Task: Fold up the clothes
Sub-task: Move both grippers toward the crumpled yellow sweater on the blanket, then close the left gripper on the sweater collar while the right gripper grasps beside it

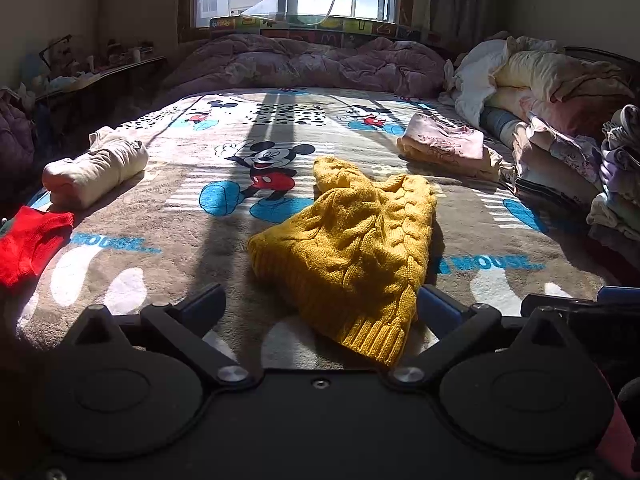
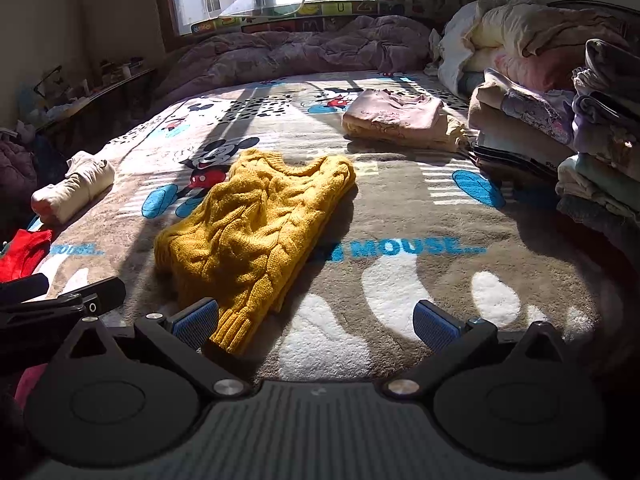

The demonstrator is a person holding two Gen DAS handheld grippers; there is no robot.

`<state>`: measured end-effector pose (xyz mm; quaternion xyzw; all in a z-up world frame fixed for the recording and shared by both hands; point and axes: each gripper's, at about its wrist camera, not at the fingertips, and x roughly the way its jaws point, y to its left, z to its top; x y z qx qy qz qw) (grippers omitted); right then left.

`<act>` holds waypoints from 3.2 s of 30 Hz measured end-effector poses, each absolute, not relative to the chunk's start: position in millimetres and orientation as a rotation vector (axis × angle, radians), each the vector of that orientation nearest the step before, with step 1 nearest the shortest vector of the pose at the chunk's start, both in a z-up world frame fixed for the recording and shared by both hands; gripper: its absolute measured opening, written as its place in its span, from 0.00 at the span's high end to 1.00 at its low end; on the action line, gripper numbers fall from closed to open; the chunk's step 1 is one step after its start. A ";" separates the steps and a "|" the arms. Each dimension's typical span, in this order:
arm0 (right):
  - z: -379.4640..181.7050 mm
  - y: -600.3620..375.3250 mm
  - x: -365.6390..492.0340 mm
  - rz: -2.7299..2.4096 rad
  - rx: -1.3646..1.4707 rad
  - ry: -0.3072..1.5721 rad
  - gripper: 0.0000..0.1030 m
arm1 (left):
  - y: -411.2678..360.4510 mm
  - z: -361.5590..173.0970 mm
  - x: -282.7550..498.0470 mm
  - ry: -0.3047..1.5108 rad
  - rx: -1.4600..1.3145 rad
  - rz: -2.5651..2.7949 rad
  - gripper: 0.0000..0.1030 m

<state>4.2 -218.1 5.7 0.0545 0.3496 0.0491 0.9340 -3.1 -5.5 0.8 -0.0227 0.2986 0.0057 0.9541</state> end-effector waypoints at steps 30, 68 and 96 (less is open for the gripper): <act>-8.4 -223.6 15.1 0.111 0.133 0.744 0.01 | -12.0 -9.2 10.4 0.670 -0.049 0.003 0.00; -79.0 -271.2 201.2 0.278 0.445 0.594 0.01 | 11.3 -37.9 202.4 0.750 -0.051 -0.115 0.00; -147.4 -292.1 357.1 0.334 0.647 0.628 0.32 | 11.1 -82.3 438.9 0.997 -0.033 -0.240 0.44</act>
